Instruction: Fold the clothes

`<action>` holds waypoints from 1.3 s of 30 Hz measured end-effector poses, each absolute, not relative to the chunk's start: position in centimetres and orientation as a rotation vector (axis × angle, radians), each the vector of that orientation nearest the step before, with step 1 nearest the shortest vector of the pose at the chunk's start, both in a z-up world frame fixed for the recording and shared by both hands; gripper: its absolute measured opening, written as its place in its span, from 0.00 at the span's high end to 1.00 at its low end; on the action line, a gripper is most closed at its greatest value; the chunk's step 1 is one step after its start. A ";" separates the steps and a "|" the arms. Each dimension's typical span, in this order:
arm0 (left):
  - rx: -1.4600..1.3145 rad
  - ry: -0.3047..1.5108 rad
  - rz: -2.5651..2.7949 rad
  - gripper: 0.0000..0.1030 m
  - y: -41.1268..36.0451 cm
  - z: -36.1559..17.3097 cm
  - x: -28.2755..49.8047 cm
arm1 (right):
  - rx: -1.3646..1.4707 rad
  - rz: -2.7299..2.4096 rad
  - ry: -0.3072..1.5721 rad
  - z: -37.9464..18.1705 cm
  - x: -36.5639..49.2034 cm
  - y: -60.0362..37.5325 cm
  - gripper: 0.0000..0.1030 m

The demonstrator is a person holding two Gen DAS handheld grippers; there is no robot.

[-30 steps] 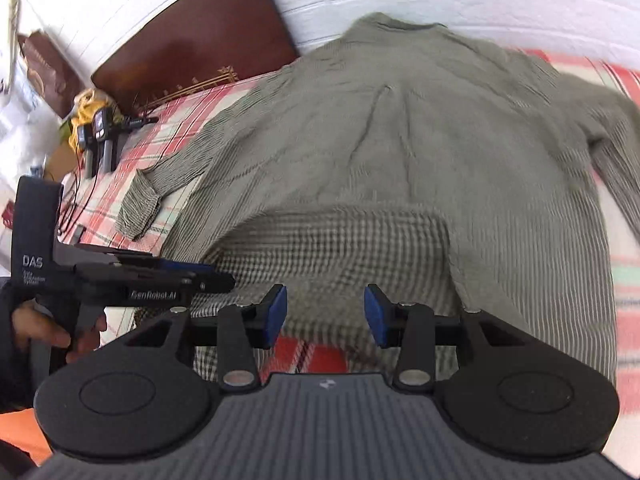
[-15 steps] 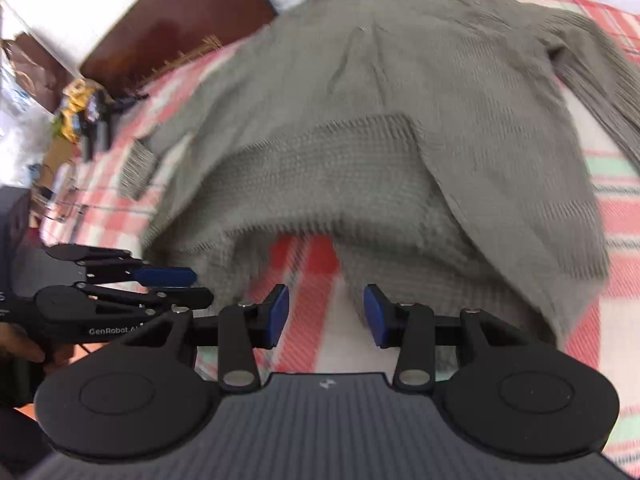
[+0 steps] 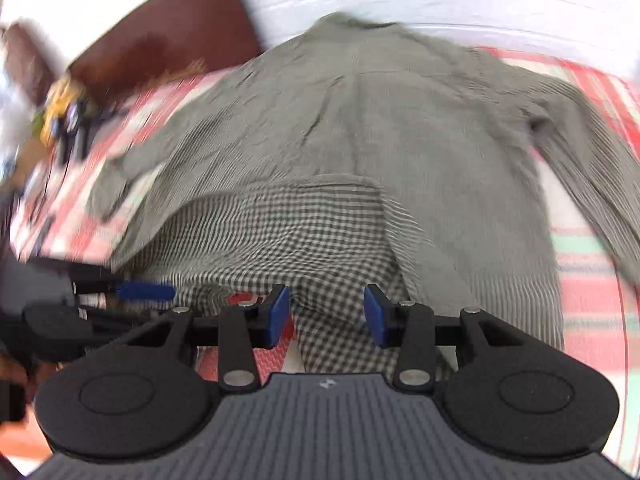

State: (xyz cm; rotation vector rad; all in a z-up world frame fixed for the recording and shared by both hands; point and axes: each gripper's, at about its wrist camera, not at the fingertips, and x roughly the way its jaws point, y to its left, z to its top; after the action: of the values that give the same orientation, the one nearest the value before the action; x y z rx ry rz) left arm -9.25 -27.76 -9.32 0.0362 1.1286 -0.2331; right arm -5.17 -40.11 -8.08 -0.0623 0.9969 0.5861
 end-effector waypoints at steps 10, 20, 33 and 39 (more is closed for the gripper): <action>0.023 1.161 -0.253 0.47 -27.4 -9.6 -10.4 | -0.338 0.747 1.040 -9.9 -2.9 -36.3 0.47; 0.044 1.176 -0.304 0.43 -29.1 -9.8 -10.6 | -0.022 0.658 1.005 -6.4 2.0 -38.4 0.99; -0.035 1.209 -0.334 0.95 -27.9 -10.8 -10.9 | 0.103 0.553 1.041 -7.6 6.1 -38.0 0.99; -0.307 1.144 -0.329 0.96 -23.9 -7.9 -11.9 | 0.160 0.523 1.068 -8.3 6.2 -38.8 0.86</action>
State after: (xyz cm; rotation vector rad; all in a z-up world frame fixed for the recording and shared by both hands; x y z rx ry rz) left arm -11.95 -23.92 -7.94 -0.3073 1.1440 -0.3287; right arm 6.20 -38.78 -8.32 0.1596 1.0676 0.5235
